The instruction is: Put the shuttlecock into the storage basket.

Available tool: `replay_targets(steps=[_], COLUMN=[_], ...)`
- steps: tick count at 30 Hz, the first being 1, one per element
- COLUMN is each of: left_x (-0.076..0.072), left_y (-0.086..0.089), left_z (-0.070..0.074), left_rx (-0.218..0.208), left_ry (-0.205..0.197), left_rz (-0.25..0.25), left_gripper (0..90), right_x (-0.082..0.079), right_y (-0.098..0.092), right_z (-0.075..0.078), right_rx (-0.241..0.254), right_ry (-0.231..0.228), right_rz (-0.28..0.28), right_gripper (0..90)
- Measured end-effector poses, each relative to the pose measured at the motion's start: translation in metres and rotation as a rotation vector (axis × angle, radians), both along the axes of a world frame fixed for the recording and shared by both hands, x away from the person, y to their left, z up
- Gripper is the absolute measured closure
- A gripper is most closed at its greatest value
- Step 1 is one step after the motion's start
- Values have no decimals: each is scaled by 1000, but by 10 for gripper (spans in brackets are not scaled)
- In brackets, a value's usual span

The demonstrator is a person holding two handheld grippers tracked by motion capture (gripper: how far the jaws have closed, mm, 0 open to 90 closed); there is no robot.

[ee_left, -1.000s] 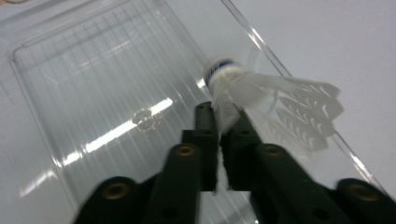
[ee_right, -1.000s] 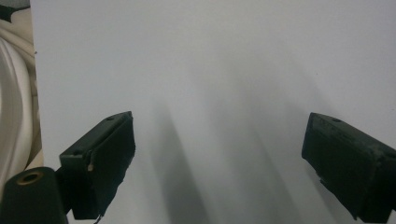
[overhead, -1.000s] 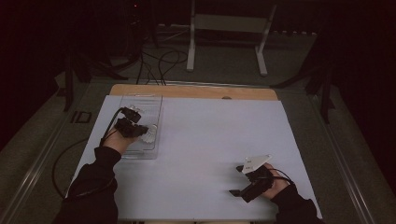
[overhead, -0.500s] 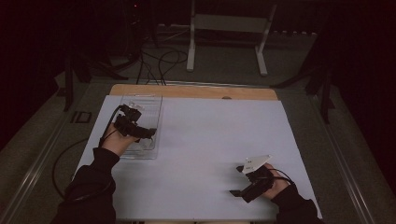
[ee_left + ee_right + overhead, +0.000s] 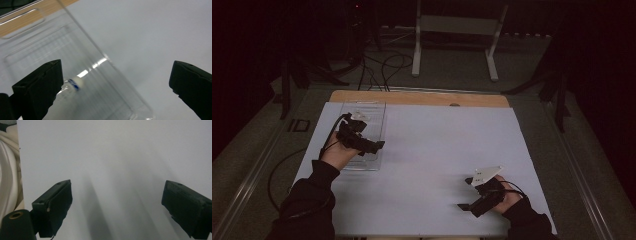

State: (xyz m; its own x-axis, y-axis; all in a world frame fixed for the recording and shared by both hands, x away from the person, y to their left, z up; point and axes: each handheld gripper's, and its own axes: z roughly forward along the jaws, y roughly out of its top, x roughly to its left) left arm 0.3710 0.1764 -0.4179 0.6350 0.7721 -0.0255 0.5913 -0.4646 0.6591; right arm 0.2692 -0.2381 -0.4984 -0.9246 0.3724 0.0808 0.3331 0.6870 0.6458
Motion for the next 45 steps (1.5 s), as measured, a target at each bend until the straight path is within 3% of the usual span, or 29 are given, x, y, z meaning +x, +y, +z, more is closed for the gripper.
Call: replay_targets(steps=[4, 11, 13, 14, 20, 34, 45], left_x=[-3, -9, -9, -11, -16, -33, -46], left_y=[-4, -14, -15, -18, -28, -59, -72], left_z=[1, 3, 3, 4, 6, 2, -5], left_rx=[-30, -40, -49, -61, -83, -95, -117], left_ry=[-11, -16, -17, -20, -22, -34, -37], left_rz=[-49, -119, -122, -150, -203, -327, -404], left_gripper=[0, 0, 0, 0, 0, 0, 0], right_x=[0, -1, -1, -1, -1, -1, -2], right_y=[-1, -2, -2, -3, -3, -4, -6], right_z=[0, 0, 0, 0, 0, 0, 2], right_rx=[3, 11, 12, 14, 17, 24, 29], right_ry=[-1, 1, 0, 0, -2, -3, -5], right_rz=[-3, -8, -10, -11, -13, -15, -20], right_gripper=[97, 97, 97, 97, 97, 97, 97])
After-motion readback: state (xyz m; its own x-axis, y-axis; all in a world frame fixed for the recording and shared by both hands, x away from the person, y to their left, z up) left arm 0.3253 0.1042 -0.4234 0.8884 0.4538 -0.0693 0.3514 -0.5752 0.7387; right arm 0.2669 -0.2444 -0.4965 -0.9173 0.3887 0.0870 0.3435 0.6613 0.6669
